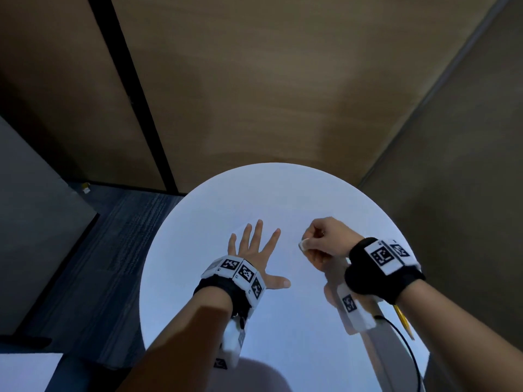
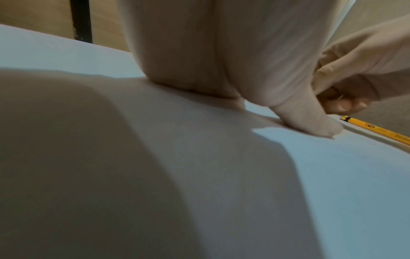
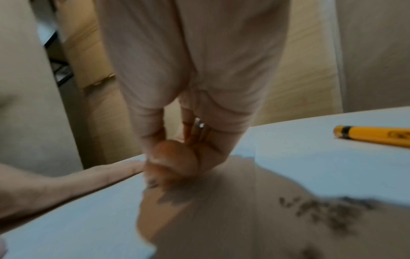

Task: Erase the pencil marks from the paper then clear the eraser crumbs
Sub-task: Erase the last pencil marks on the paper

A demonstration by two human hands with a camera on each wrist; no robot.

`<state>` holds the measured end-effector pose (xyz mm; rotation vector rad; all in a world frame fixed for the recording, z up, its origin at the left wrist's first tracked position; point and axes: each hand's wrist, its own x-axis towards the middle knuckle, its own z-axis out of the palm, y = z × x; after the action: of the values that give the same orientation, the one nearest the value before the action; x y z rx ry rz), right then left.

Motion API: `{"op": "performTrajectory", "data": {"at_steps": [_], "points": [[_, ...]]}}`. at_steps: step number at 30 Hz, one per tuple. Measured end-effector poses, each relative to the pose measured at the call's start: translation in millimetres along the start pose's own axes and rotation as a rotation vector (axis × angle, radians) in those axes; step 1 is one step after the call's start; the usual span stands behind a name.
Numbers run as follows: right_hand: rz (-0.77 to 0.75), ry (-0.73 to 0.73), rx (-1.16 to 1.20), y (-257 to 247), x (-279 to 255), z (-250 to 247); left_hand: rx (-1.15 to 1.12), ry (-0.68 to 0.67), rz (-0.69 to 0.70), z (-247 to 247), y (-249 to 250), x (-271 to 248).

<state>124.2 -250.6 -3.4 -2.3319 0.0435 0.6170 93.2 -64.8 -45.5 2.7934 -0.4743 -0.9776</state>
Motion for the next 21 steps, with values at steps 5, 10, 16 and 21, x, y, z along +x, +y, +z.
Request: {"op": "performTrajectory", "data": {"at_steps": [5, 10, 16, 21], "points": [[0.023, 0.06, -0.04, 5, -4, 5, 0.035, -0.004, 0.019, 0, 2, -3], [0.032, 0.136, 0.015, 18, -13, 7, 0.088, -0.016, 0.038, 8, 7, -12], [0.083, 0.299, 0.224, 22, -11, 1, 0.074, -0.024, 0.036, 14, 14, -22], [0.111, 0.169, 0.132, 19, -19, 9, 0.07, -0.05, 0.013, 21, 26, -34]]}}
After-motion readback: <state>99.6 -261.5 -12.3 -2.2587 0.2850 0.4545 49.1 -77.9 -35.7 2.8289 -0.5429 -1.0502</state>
